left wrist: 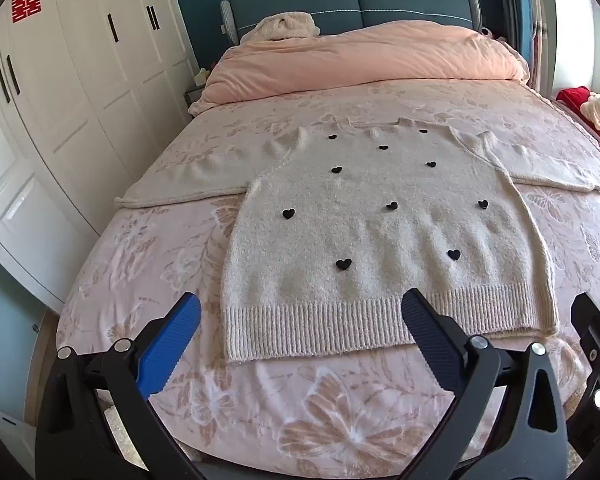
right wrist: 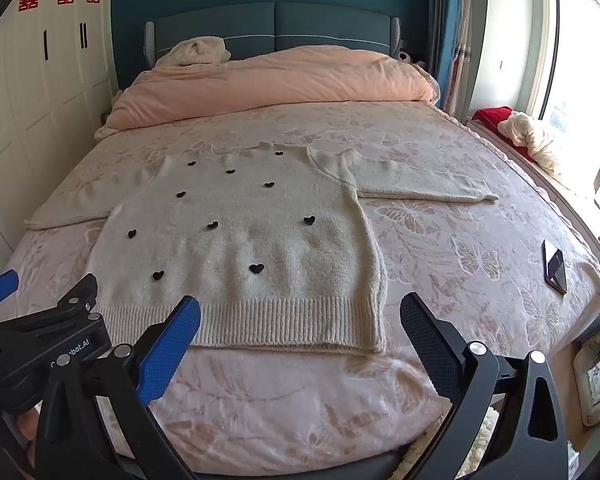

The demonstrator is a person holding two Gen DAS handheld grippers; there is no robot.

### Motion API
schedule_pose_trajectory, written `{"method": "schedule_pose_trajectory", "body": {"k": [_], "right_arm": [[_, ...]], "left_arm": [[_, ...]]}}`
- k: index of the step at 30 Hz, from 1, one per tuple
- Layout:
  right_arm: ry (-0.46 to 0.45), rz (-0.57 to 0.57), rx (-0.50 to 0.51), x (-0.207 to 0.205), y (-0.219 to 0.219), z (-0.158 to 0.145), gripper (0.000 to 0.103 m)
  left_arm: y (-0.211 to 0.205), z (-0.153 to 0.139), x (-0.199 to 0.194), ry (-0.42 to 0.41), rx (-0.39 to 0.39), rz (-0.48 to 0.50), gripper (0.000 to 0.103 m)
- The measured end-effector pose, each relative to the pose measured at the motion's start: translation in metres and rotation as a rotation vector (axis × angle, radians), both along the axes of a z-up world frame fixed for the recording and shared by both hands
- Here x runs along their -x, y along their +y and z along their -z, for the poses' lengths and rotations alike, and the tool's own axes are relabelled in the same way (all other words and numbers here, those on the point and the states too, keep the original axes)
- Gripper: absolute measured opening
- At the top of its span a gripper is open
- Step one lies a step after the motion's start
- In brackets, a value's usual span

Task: Fold small clothes

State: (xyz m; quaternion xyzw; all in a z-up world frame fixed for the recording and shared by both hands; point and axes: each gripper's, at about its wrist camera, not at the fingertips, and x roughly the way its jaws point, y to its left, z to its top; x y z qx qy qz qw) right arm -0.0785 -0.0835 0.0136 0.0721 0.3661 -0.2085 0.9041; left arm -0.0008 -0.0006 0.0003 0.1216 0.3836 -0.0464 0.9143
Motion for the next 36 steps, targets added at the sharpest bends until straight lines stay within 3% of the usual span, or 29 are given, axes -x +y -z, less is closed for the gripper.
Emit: {"method": "schedule_pose_trajectory", "body": {"k": [36], "right_arm": [[0.002, -0.020, -0.001, 0.000, 0.010, -0.007, 0.098]], "left_arm": [[-0.006, -0.007, 0.003, -0.005, 0.013, 0.007, 0.098]]}}
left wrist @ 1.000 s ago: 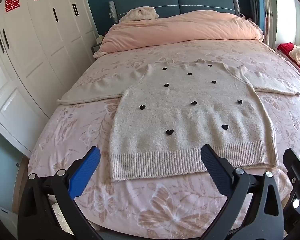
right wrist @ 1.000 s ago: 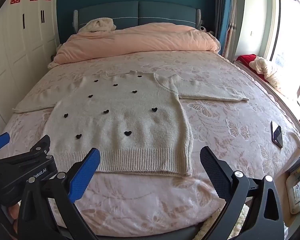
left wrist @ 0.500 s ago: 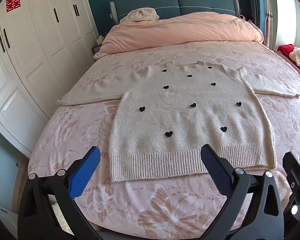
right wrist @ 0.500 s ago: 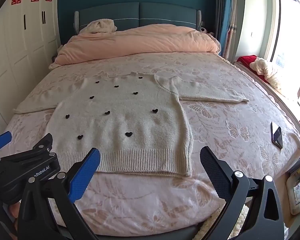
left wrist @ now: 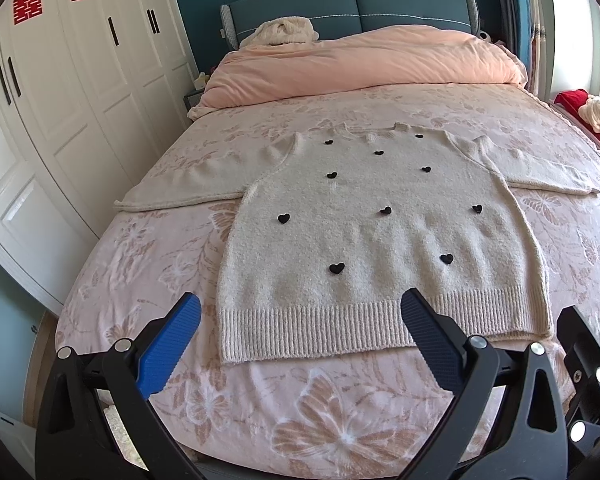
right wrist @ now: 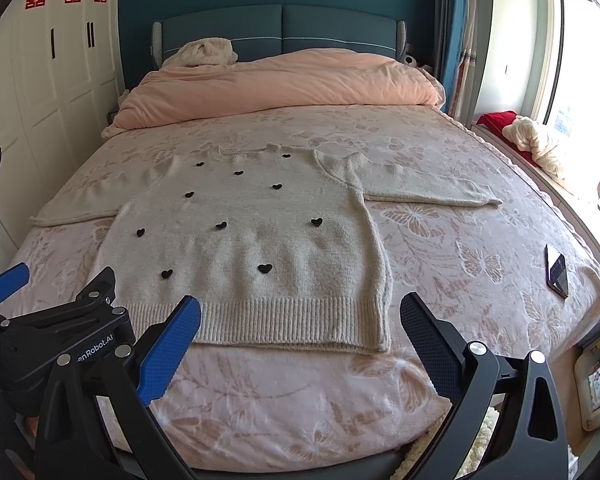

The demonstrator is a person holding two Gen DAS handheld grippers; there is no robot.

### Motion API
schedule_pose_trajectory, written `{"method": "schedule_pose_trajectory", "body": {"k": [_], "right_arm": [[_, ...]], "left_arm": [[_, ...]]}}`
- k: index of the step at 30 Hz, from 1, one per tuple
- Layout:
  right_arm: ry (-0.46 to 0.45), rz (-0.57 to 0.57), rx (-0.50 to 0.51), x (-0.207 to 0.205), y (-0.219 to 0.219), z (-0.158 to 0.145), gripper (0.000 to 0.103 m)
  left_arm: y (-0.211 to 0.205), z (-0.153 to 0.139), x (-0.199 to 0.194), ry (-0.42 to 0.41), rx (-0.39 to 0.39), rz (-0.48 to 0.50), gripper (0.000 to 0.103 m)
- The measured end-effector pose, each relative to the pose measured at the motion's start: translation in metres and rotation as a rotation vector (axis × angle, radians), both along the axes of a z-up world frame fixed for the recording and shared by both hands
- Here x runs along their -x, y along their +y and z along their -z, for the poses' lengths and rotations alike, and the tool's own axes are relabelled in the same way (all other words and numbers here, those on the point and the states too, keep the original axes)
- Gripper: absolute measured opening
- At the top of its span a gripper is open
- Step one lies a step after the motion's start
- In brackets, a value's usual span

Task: Fold small clothes

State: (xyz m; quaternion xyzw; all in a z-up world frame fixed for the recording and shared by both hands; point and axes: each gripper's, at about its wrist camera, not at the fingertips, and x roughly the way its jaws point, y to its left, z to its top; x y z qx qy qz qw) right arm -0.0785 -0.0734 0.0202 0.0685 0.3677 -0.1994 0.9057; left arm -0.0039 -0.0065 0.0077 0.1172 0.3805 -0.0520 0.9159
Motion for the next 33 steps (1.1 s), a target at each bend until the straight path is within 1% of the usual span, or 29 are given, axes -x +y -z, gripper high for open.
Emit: {"method": "schedule_pose_trajectory", "body": {"k": [33], "right_arm": [[0.002, 0.008, -0.002, 0.0050, -0.0007, 0.0050, 0.098]], "left_arm": [[-0.0027, 0.0061, 0.0044, 0.003, 0.002, -0.002, 0.097]]}}
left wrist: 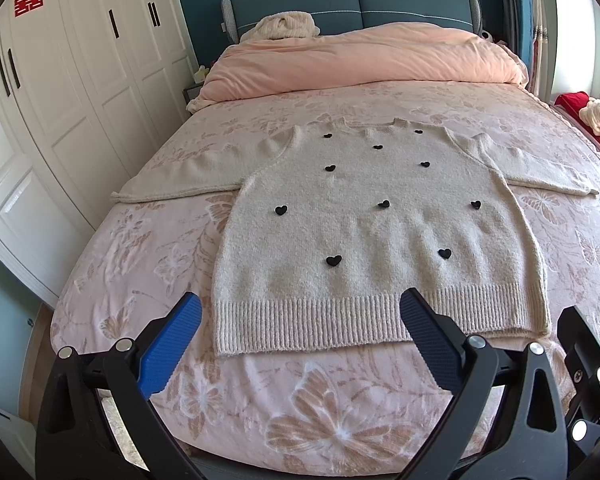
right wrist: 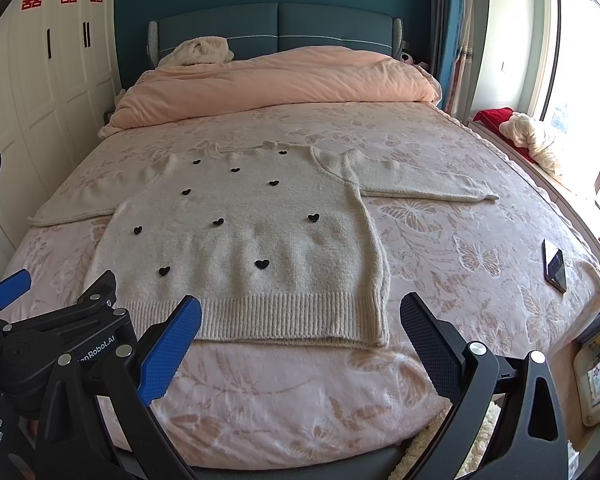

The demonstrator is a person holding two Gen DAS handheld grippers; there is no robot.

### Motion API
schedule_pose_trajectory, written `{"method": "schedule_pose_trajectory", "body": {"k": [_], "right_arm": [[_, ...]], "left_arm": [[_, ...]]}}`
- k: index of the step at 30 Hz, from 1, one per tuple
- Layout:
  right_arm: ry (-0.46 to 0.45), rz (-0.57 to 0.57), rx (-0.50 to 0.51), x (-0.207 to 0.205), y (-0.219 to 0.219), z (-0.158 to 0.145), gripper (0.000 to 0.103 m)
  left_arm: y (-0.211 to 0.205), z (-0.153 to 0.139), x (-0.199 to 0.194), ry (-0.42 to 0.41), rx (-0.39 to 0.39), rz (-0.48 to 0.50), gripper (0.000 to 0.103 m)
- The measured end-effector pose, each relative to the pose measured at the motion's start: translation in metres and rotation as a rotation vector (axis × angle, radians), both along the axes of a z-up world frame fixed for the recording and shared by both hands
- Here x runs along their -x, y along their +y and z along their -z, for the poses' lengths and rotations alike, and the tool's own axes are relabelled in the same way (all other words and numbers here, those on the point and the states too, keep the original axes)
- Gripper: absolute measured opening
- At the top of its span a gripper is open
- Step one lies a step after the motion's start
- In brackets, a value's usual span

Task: Fold small clothes

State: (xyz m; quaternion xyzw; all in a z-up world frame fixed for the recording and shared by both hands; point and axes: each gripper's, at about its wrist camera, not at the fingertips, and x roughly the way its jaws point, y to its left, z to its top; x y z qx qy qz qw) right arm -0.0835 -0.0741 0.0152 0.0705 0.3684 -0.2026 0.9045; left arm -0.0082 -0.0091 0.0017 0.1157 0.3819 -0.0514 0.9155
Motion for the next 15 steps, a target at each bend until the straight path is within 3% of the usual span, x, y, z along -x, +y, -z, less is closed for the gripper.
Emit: {"method": "schedule_pose_trajectory", "body": {"k": [15], "right_arm": [[0.001, 0.000, -0.002, -0.0001, -0.0002, 0.0007, 0.098]], "left_arm": [[0.0003, 0.0010, 0.0003, 0.001, 0.000, 0.000, 0.097]]}}
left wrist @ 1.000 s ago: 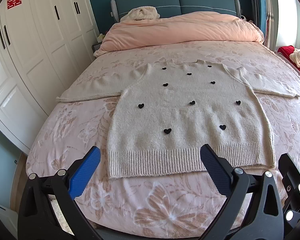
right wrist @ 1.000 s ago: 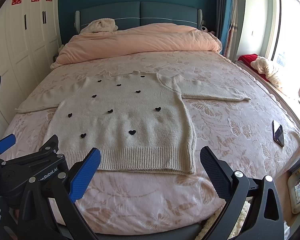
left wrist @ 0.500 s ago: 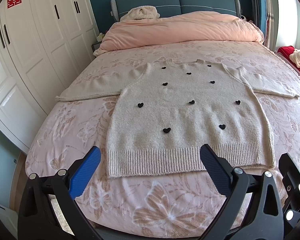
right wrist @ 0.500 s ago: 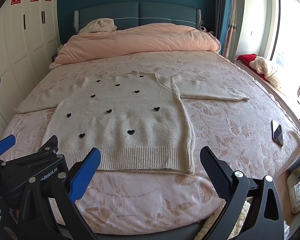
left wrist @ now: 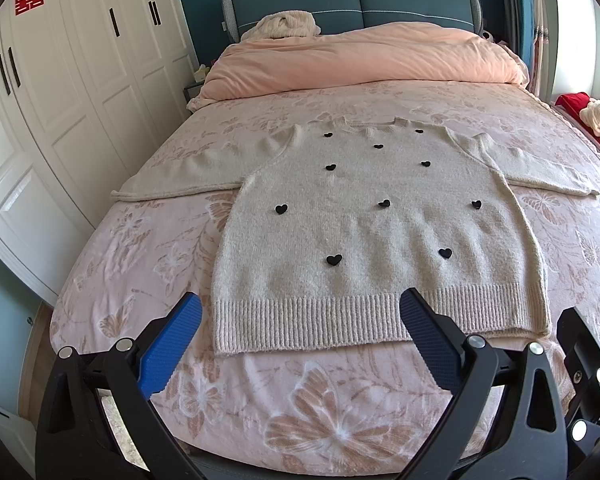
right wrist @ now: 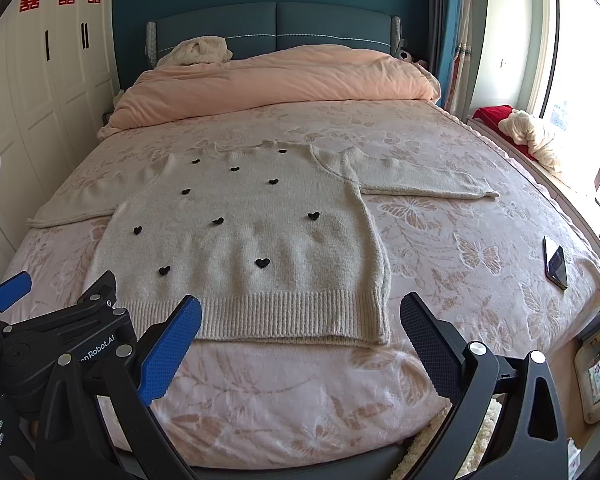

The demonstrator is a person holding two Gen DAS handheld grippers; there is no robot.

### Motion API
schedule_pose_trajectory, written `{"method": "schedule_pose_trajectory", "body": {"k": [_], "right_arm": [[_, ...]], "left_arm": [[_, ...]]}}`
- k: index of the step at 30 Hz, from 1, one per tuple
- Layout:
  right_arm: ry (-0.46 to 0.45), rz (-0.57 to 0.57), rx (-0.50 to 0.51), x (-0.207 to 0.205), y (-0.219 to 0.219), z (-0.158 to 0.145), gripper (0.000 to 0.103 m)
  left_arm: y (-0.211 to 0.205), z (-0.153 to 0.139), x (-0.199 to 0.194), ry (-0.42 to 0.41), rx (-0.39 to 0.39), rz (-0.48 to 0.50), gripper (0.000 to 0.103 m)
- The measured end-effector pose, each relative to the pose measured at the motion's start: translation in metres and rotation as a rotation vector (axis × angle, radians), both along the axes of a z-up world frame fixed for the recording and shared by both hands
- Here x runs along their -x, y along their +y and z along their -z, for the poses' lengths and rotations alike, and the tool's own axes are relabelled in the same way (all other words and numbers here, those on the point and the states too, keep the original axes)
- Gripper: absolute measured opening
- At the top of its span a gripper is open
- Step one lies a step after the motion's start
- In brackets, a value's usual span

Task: Fold small clothes

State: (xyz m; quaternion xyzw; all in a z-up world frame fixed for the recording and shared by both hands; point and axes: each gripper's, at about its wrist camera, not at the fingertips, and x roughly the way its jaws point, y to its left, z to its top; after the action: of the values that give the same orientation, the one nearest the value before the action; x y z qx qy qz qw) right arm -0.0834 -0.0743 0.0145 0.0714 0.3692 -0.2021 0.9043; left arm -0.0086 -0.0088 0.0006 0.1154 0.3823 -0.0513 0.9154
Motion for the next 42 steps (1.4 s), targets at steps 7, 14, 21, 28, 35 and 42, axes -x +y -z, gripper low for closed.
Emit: {"method": "schedule_pose_trajectory", "body": {"k": [7, 14, 21, 28, 35, 42], "right_arm": [[0.000, 0.001, 0.000, -0.001, 0.000, 0.000, 0.098], [0.001, 0.001, 0.002, -0.001, 0.000, 0.001, 0.098], [0.035, -0.021, -0.041, -0.009, -0.027, 0.028, 0.098], [0.038, 0.079, -0.058, -0.050, -0.171, 0.056, 0.098], [-0.021, 0.366, -0.343, -0.106, -0.414, 0.117, 0.098], [-0.073, 0.645, -0.538, -0.136, -0.542, 0.179, 0.094]], "left_arm": [[0.000, 0.000, 0.000, 0.000, 0.002, 0.001, 0.096], [0.000, 0.001, 0.000, 0.002, -0.001, -0.001, 0.096], [-0.007, 0.019, -0.013, 0.064, 0.052, 0.026, 0.098], [0.001, 0.046, -0.062, 0.142, 0.147, 0.022, 0.098], [0.002, 0.075, -0.111, 0.164, 0.191, -0.023, 0.098], [-0.008, 0.089, -0.138, 0.126, 0.176, 0.000, 0.098]]}}
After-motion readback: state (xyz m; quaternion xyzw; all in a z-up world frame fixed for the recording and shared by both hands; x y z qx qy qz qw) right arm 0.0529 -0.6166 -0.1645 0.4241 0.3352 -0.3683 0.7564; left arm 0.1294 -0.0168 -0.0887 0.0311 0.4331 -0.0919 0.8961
